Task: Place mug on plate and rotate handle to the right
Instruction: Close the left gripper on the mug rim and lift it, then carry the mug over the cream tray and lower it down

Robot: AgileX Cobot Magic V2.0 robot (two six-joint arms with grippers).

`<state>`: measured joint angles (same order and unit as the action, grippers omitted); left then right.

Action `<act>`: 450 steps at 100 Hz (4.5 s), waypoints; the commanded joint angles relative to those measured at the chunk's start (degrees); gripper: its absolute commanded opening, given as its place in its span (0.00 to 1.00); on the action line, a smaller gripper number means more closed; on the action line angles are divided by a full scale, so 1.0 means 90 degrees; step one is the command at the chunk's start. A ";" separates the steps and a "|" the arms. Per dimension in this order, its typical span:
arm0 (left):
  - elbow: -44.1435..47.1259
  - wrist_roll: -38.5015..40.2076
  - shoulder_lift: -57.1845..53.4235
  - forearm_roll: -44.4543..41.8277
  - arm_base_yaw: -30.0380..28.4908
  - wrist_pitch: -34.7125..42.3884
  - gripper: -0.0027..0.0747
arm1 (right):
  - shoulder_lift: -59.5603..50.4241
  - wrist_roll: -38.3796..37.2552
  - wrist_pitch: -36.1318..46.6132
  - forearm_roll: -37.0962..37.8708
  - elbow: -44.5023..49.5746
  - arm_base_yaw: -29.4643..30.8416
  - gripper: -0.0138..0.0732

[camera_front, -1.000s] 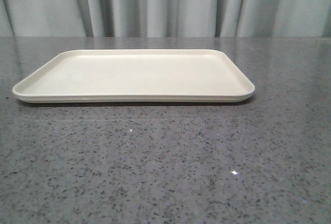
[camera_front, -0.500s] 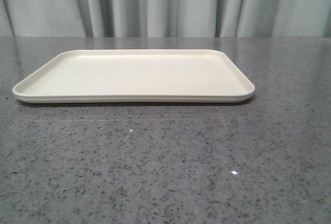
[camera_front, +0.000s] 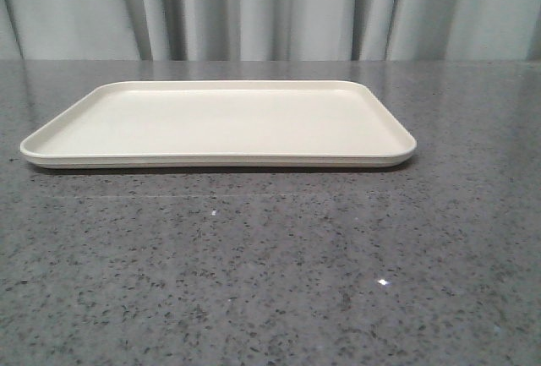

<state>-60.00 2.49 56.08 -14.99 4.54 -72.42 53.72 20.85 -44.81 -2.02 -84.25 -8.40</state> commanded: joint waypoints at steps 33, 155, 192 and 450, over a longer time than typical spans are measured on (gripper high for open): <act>0.0314 0.0051 0.0227 -0.0117 -0.0012 0.0255 0.46 | -0.0025 0.0020 0.0444 0.0049 -0.0170 0.0012 0.69; -0.0235 -0.0173 0.0897 0.0008 -0.0012 0.0604 0.01 | -0.0025 0.0020 0.0425 0.0049 -0.0170 0.0012 0.69; -0.1537 -0.0611 0.0880 0.1070 -0.0012 0.0568 0.01 | -0.0025 0.0020 0.0413 0.0049 -0.0170 0.0012 0.69; -0.4268 -0.0796 0.4965 0.2250 0.2810 0.1111 0.01 | -0.0025 0.0020 0.0070 0.0049 -0.0170 0.0012 0.69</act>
<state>-96.80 -4.68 102.93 4.46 29.49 -63.60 53.72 20.85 -48.37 -2.02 -84.25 -8.40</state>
